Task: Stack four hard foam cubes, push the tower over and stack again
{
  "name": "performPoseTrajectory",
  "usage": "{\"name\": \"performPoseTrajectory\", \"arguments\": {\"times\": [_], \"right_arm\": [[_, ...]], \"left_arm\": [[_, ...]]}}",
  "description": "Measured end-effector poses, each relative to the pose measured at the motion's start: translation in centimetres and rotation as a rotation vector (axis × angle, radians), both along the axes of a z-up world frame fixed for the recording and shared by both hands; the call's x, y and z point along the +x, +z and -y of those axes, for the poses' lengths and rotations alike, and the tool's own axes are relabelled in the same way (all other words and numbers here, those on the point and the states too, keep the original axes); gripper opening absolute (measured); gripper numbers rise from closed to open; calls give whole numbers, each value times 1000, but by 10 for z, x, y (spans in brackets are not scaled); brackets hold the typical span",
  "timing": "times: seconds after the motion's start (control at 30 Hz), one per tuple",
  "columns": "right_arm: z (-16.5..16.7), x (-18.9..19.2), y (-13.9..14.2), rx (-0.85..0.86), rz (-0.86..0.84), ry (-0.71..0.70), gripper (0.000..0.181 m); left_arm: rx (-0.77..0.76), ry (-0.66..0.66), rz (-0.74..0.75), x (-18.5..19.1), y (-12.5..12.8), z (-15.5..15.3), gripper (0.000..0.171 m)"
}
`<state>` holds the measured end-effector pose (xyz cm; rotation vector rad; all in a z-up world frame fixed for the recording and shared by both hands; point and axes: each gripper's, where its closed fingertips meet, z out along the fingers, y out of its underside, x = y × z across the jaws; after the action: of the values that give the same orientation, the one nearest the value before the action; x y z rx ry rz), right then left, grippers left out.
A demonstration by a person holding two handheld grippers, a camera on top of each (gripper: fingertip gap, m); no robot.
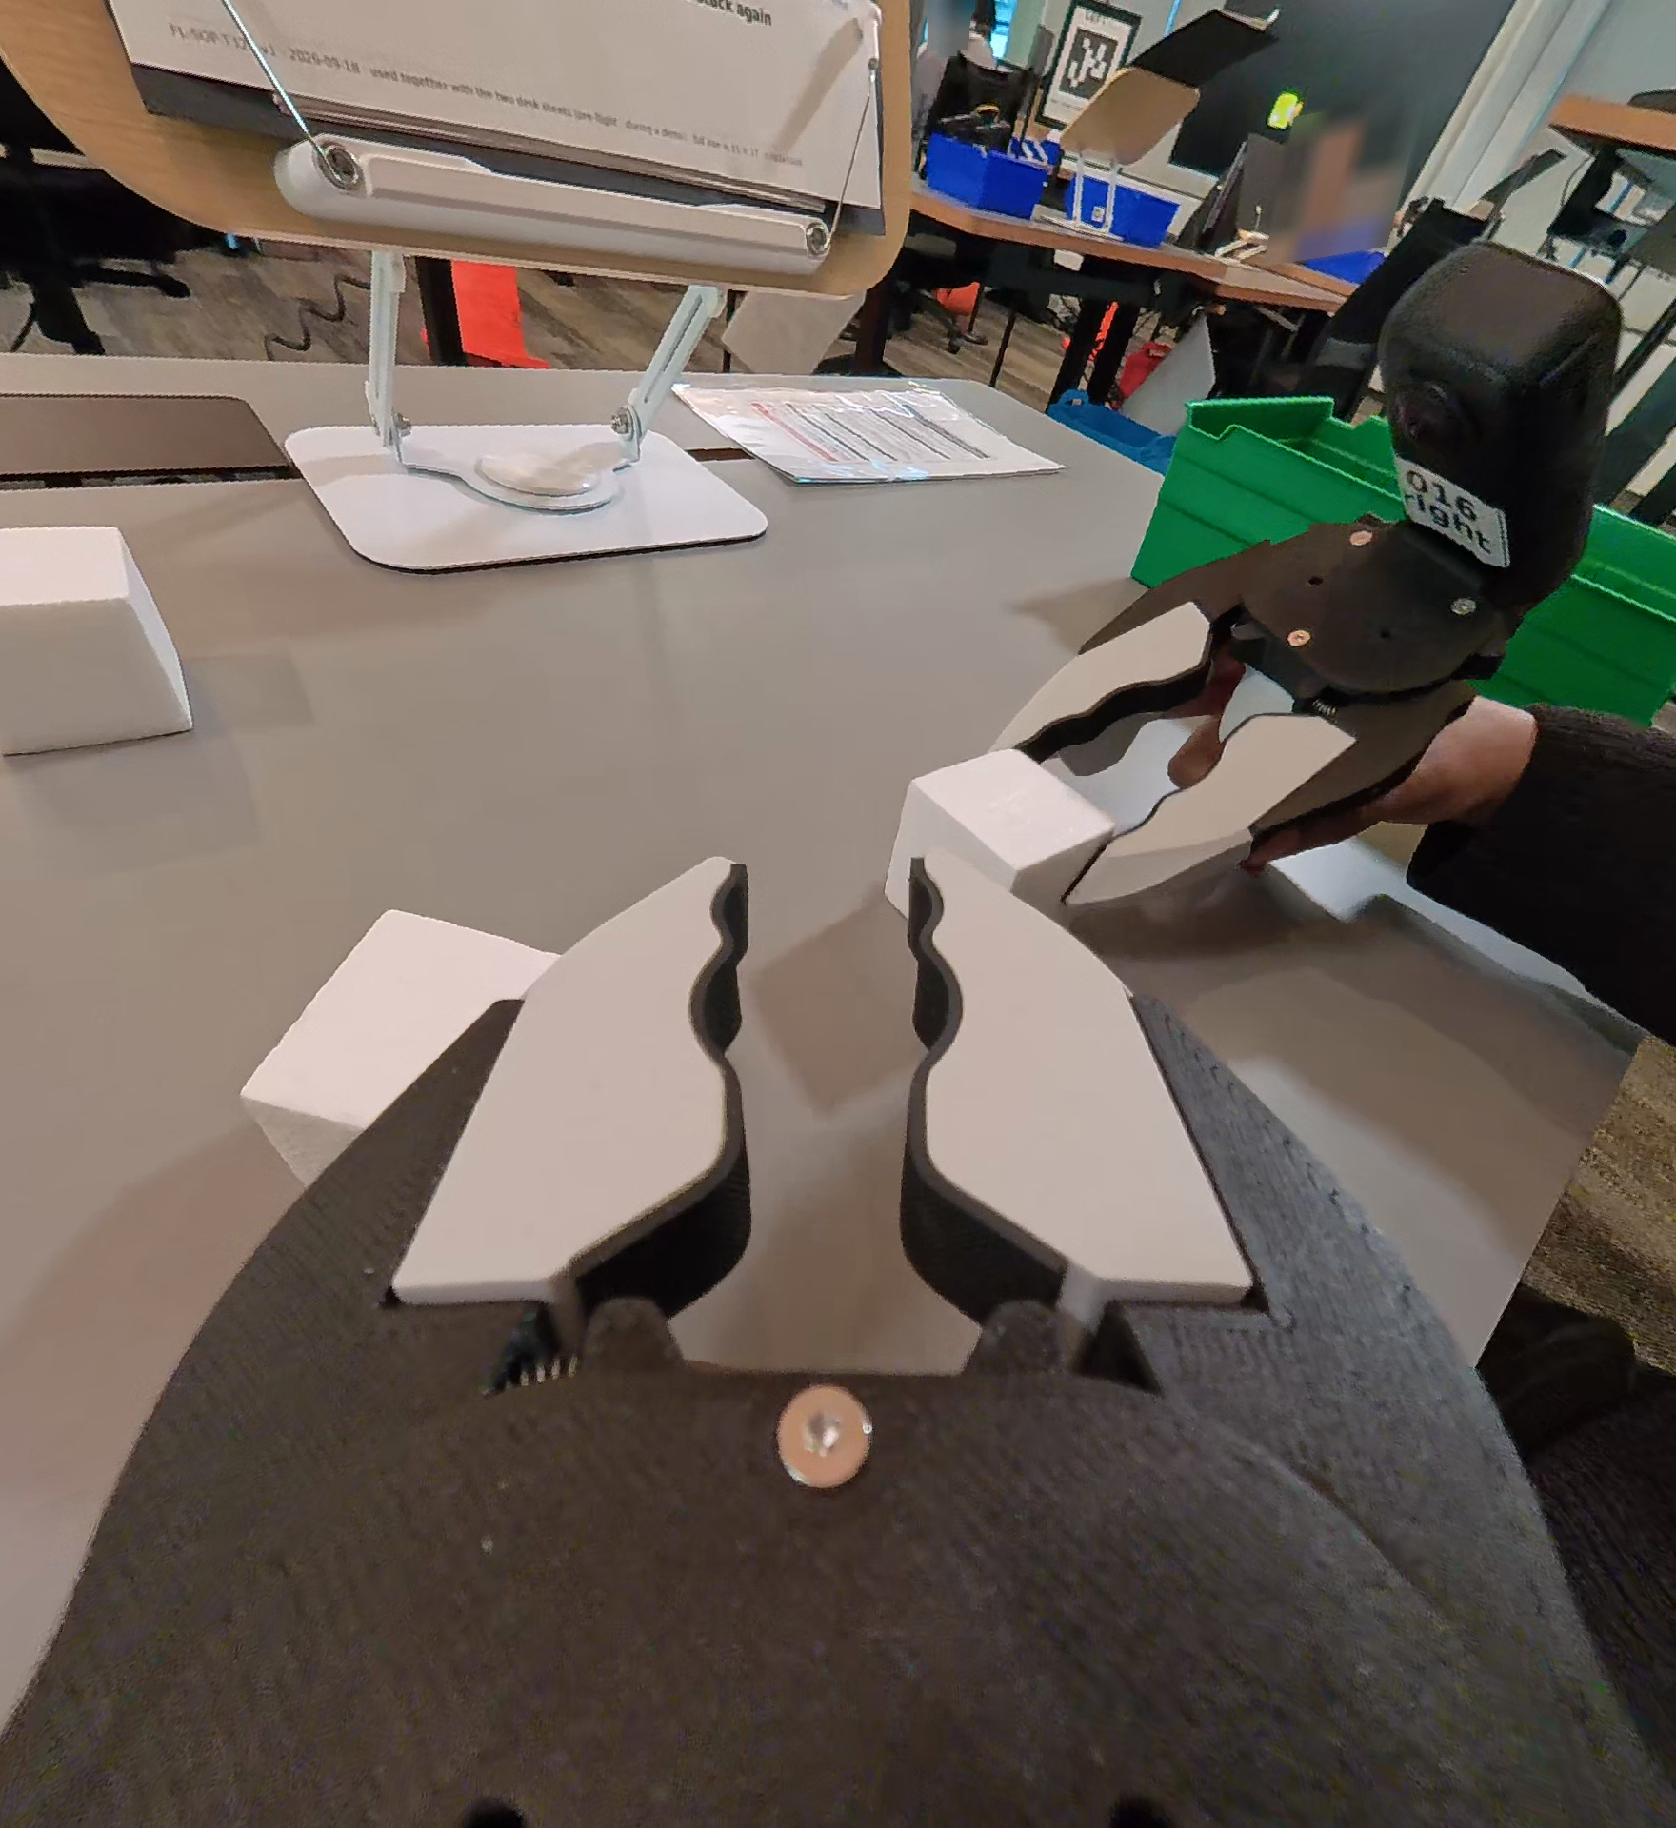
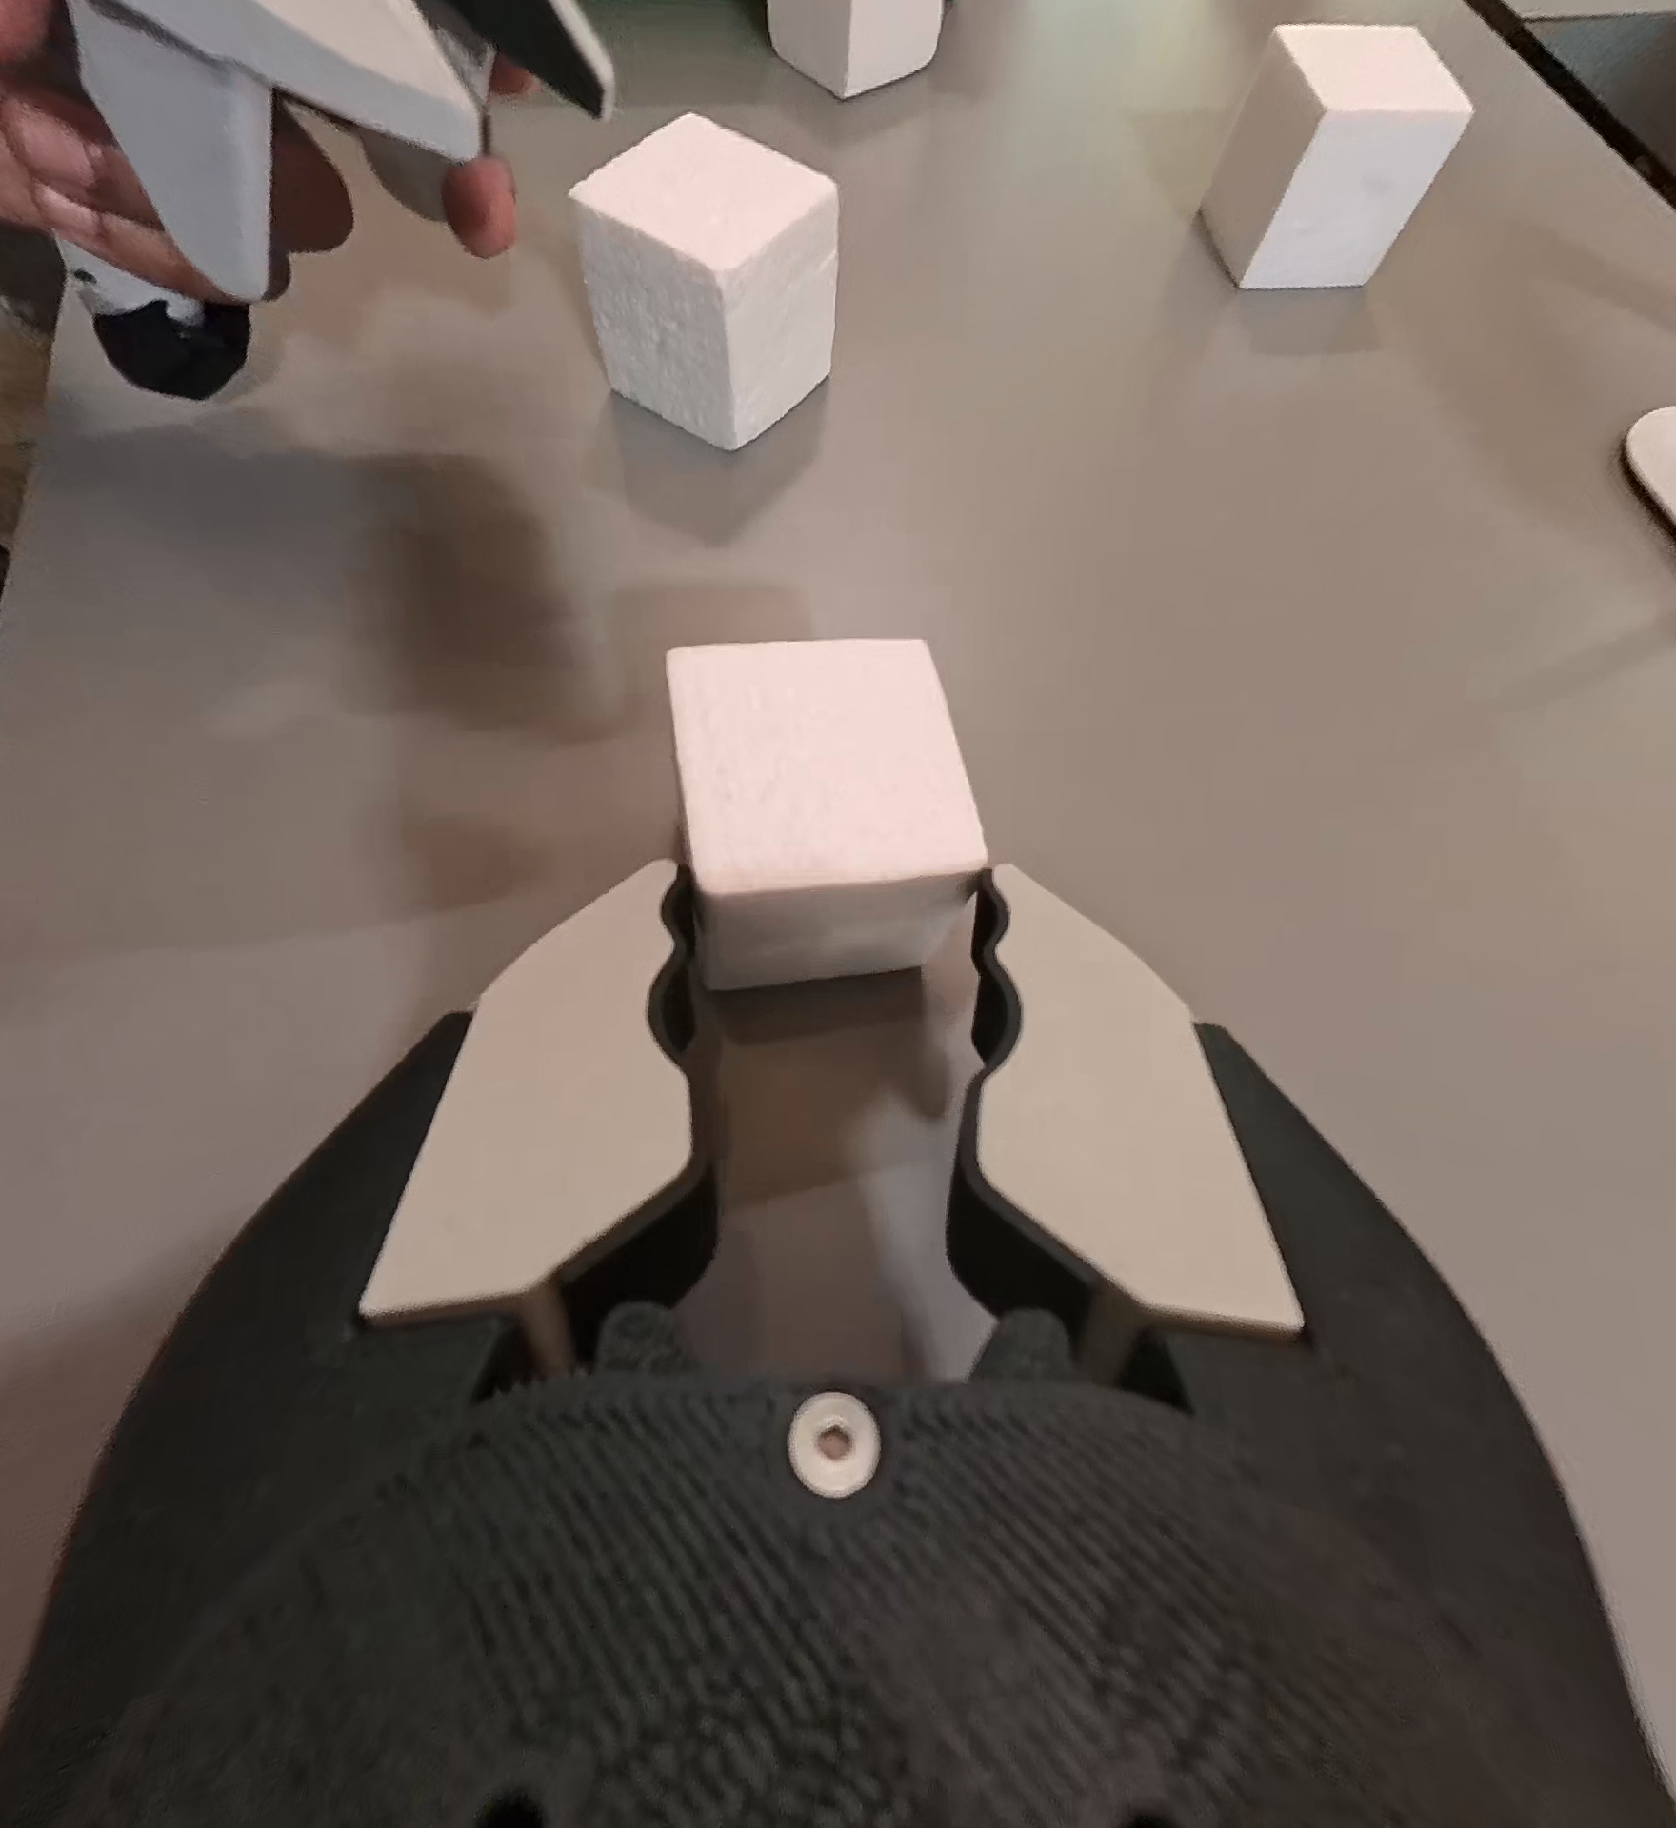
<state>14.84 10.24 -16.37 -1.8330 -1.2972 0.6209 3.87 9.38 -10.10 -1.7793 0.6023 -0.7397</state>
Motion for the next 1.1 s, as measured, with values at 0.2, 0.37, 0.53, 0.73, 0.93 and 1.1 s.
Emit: {"name": "performPoseTrajectory", "arguments": {"times": [0.2,0.37,0.53,0.73,0.93,1.1], "right_arm": [[-7,6,2,38,-1,-40,61],[-8,8,-1,60,30,-49,65],[-6,11,-2,72,45,-47,59],[-4,9,-6,89,77,-35,58],[-3,8,-7,108,96,-25,53],[-3,8,-6,109,89,-29,56]], "left_arm": [[1,1,-1,0,0,0,31],[-1,2,-2,0,0,0,31],[-13,0,1,0,-1,0,31],[-28,2,11,-1,-2,-1,31],[-33,8,16,-2,-2,-1,30],[-35,7,14,-2,-2,-1,30]]}}
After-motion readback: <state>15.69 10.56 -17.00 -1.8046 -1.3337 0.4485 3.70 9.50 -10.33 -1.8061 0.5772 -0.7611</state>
